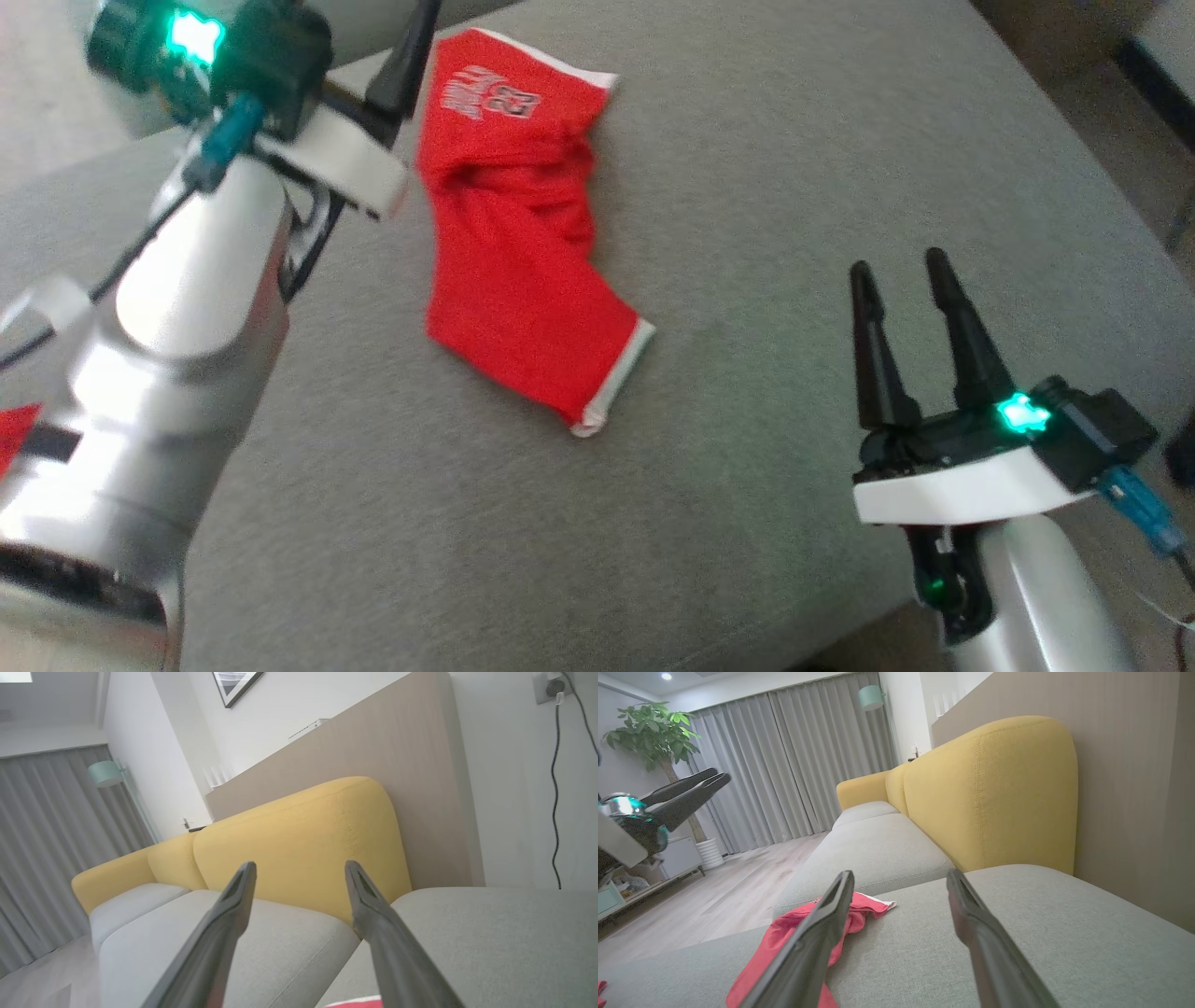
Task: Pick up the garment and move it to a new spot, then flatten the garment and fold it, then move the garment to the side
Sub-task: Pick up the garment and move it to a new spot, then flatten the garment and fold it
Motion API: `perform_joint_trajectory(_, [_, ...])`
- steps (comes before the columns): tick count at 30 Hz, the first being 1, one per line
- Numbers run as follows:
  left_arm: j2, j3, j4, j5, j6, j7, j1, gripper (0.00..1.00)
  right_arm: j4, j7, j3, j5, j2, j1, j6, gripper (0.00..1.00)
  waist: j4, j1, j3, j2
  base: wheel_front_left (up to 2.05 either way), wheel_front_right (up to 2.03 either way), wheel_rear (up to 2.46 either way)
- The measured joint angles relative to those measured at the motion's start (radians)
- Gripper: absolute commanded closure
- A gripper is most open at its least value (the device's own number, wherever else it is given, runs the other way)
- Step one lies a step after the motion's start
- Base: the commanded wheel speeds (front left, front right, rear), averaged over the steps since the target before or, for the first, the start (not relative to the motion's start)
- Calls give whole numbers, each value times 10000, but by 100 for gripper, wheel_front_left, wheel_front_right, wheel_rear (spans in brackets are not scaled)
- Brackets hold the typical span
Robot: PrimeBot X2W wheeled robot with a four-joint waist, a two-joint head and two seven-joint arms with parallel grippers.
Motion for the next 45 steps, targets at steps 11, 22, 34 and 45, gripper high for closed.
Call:
perform_joint_trajectory(11, [589,807,-2357,-625,1112,-115,3629,0,345,-42,-811,-711,0,523,0,0,2092,-1,-742,0,0,0,0])
perform_joint_trajectory(22, [201,1873,-5060,-894,2604,-113,8331,0,602,-42,-1133,-1068,4,1141,0,0,3558,-3,-1537,0,0,0,0])
perform_joint_trajectory(34, [-391,2389,-5593,-403,2387,-113,9109,0,734,-44,-1001,-1584,2,1223,0,0,4084,-2,-1574,0,0,0,0])
perform_joint_trajectory(45, [-932,2654,-5288,-65,1914,-113,8758,0,4056,830,-4,-3235,-10,-341,0,0,4850,1,-892,0,0,0,0])
